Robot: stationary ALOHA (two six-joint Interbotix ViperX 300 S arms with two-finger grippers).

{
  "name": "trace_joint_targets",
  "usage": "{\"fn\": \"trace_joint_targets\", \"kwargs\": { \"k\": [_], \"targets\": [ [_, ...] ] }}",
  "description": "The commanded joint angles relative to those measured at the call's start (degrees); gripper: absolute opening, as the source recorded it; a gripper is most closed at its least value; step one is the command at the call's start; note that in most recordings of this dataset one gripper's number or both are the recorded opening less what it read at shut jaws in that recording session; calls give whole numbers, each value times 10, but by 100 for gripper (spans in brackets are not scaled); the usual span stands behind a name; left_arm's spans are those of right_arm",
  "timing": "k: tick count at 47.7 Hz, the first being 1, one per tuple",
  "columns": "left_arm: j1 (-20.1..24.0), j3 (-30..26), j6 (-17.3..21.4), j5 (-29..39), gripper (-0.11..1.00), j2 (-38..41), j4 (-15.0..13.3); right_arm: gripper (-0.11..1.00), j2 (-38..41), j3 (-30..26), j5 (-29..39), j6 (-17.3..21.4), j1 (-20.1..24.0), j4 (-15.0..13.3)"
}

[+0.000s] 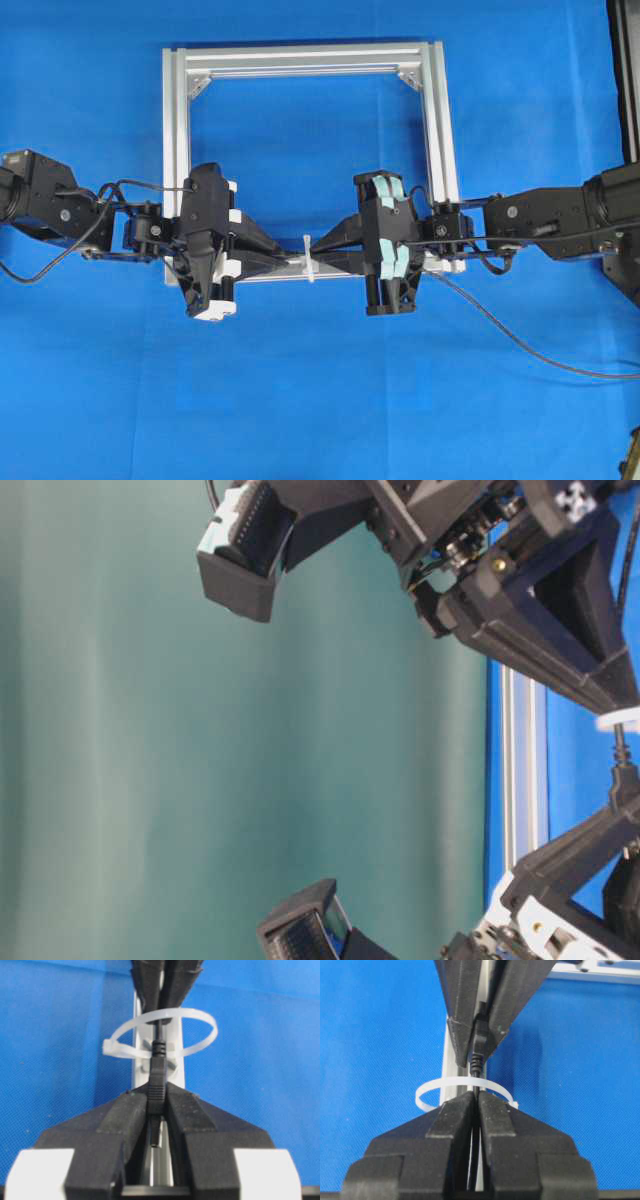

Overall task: Insert the wire through the string loop located in the center.
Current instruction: 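Close the left gripper on the USB plug past the loop, then open the right gripper and pull the cable leftward with the left gripper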

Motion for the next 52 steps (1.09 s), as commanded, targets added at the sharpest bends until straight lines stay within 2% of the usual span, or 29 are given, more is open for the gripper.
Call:
{"fn": "trace_joint_targets", "kwargs": {
  "k": [1, 14, 20, 25, 33, 37, 52],
  "targets": [
    [3, -4, -2, -4, 5, -9, -2, 0, -8, -6, -4, 0, 4, -1],
    [2, -3, -2, -3, 5, -9, -2, 1, -8, -6, -4, -1, 4, -1],
    [3, -3, -2, -3, 5, -9, -2, 11, -8, -6, -3, -1, 4, -1],
    [3, -3, -3, -3, 5, -9, -2, 34, -8, -6, -3, -1, 4, -1],
    [2, -3, -3, -3, 5, -9, -2, 84, -8, -6, 6, -2, 4, -1],
    [2, -3, -2, -3, 5, -9, -2, 98, -8, -6, 9, -3, 4, 0],
    [3, -3, -2, -3, 5, -9, -2, 96, -8, -6, 8, -5, 4, -1]
  ]
}}
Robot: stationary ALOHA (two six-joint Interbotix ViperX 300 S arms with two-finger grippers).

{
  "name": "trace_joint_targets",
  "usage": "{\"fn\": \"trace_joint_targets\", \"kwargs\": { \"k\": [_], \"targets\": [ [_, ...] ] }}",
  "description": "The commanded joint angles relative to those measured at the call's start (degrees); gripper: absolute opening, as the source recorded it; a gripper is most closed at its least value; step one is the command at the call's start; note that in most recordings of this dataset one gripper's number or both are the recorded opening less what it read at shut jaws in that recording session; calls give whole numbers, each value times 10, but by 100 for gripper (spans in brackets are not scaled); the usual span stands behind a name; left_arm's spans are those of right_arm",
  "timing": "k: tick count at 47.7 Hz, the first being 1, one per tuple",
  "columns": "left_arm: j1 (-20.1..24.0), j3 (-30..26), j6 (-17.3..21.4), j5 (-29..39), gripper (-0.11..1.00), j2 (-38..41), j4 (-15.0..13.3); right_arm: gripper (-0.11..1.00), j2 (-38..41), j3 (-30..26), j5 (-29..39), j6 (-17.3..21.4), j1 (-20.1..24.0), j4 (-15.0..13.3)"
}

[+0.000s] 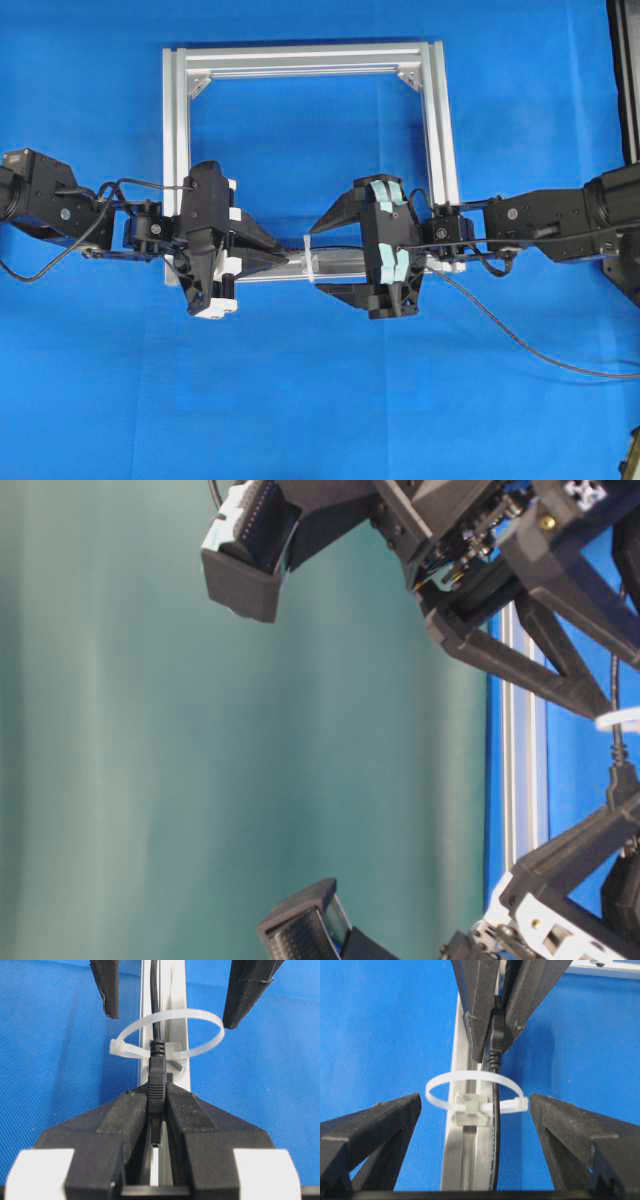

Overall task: Insert the wire through the string loop located in the center.
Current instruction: 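Open the right gripper and pull the cable leftward with the left gripper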

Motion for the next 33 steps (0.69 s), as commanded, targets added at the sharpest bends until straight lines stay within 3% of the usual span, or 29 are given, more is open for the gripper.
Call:
{"fn": "trace_joint_targets", "kwargs": {
  "k": [1, 16, 33],
  "targets": [
    [0, -4, 1, -3, 5, -11, -1, 96, -8, -5, -3, -1, 1, -1],
    [-11, 47, -1, -4, 5, -62, -1, 96, -8, -5, -2, -3, 2, -1],
    [-19, 173, -26, -9, 5, -162, -1, 96, -8, -5, 4, -4, 2, -1]
  ]
}}
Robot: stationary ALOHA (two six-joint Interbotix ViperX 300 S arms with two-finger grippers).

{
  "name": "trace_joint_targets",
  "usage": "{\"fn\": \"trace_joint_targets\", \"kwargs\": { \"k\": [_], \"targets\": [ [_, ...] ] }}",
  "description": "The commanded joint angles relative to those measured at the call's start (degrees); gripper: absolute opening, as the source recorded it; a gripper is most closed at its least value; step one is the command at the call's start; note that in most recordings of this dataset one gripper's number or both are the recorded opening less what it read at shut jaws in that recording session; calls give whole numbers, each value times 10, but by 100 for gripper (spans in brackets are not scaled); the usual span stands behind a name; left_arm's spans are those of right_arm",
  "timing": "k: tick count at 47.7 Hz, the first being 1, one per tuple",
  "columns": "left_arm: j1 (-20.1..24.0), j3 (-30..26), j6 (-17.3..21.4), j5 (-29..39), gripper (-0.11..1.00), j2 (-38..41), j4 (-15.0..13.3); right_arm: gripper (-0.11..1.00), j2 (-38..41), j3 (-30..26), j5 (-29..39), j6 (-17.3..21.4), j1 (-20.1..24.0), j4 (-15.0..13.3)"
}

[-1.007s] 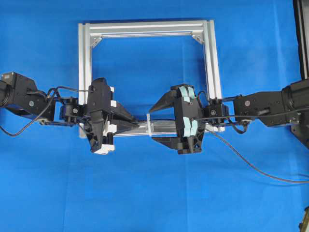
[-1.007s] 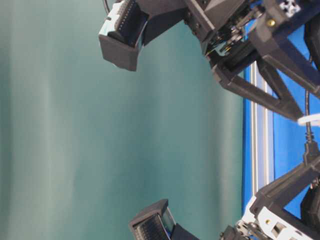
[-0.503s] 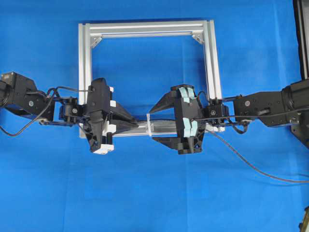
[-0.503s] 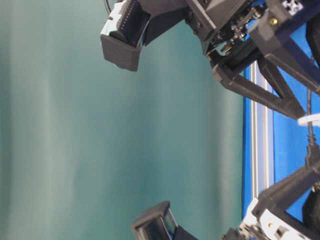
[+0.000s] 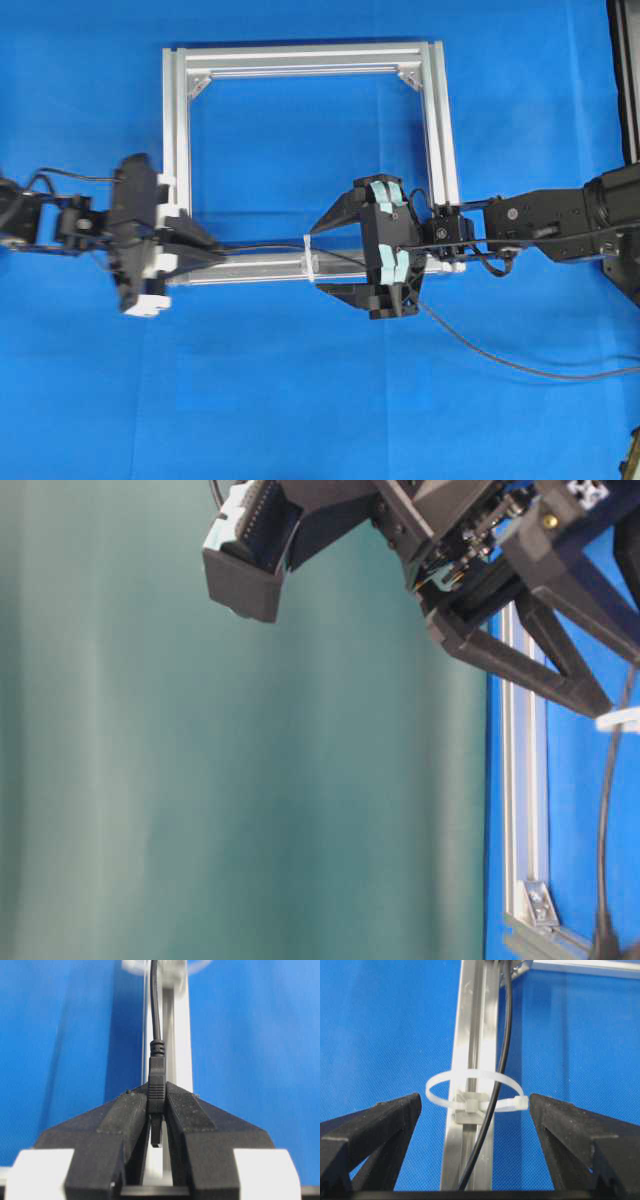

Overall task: Insert the wire through the string loop located in the center.
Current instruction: 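Open the right gripper and pull the cable leftward with the left gripper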

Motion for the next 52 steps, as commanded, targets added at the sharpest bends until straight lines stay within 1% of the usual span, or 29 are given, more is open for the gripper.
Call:
{"fn": "trace_joint_targets", "kwargs": {
  "k": [1, 12, 18, 41, 52],
  "targets": [
    [-4, 24, -4, -8, 5, -37, -1, 96, -9, -5, 1, 0, 0, -1],
    [-5, 90, -5, -8, 5, -83, 0, 96, -8, -5, 2, 0, 0, -1],
    [-5, 103, -5, -6, 5, -91, -1, 96, -8, -6, 2, 0, 0, -1],
    [-5, 105, -6, -1, 5, -92, -1, 96, -8, -5, 2, 0, 0, 0],
    [-5, 106, -11, 2, 7, -93, 0, 96, -8, -5, 4, 0, 1, -1]
  ]
}}
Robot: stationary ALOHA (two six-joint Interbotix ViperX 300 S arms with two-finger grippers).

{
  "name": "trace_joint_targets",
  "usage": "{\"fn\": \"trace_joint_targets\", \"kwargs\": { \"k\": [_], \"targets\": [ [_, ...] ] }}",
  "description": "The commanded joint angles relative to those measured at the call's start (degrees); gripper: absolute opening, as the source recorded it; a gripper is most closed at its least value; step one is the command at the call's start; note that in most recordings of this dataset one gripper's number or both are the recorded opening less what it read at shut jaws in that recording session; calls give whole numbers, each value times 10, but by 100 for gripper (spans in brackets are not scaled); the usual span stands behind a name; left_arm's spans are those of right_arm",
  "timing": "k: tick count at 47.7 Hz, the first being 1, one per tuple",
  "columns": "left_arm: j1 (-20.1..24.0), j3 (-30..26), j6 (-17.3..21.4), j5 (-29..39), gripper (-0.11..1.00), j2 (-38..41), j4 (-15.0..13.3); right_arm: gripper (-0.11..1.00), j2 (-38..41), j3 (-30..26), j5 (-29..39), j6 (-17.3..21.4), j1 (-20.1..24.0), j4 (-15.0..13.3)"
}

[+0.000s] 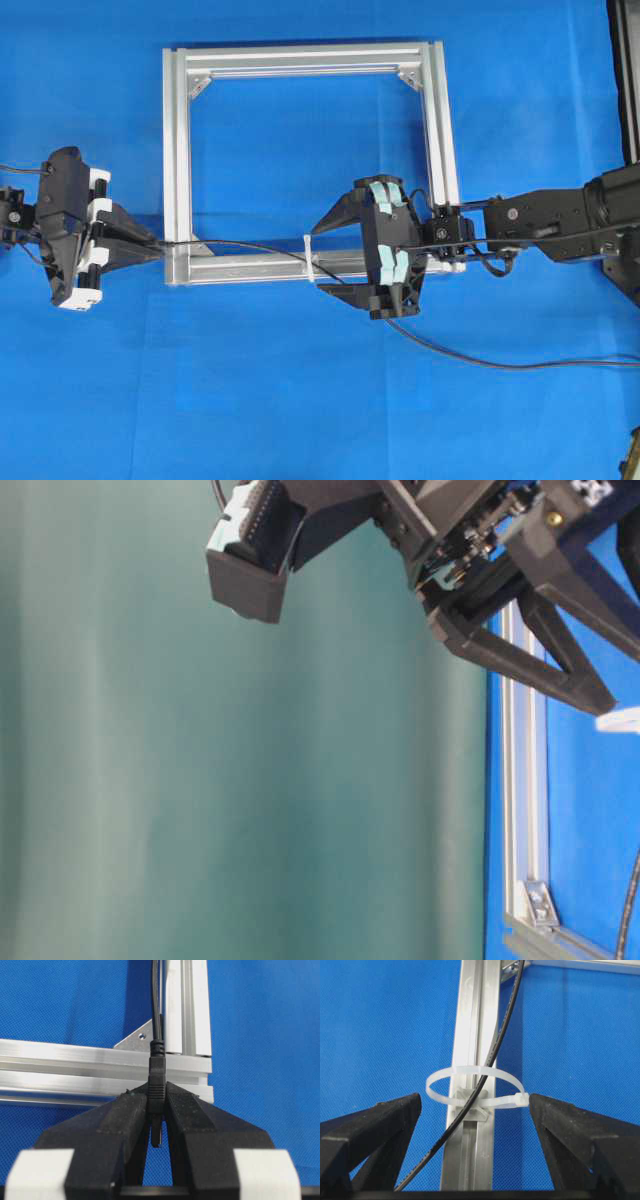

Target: Insert the wire through the string loop located in the center.

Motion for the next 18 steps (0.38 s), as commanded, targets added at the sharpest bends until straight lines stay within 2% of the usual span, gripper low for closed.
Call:
{"fn": "trace_joint_targets", "kwargs": {
  "k": [1, 4, 12, 15, 18],
  "targets": [
    [-1, -2, -3, -1, 10, -8, 1, 96, -8, -5, -2, 1, 0, 0],
    [-1, -2, -3, -2, 26, -9, 1, 96, -8, -5, -2, 1, 0, -1],
    [-1, -1, -2, 4, 76, -9, 1, 96, -8, -5, -2, 3, 0, 0],
    [-1, -1, -2, 6, 88, -9, 1, 96, -8, -5, -2, 3, 1, -1],
    [-1, 0, -2, 8, 91, -10, 1, 96, -9, -4, -2, 3, 0, -1]
  ]
}}
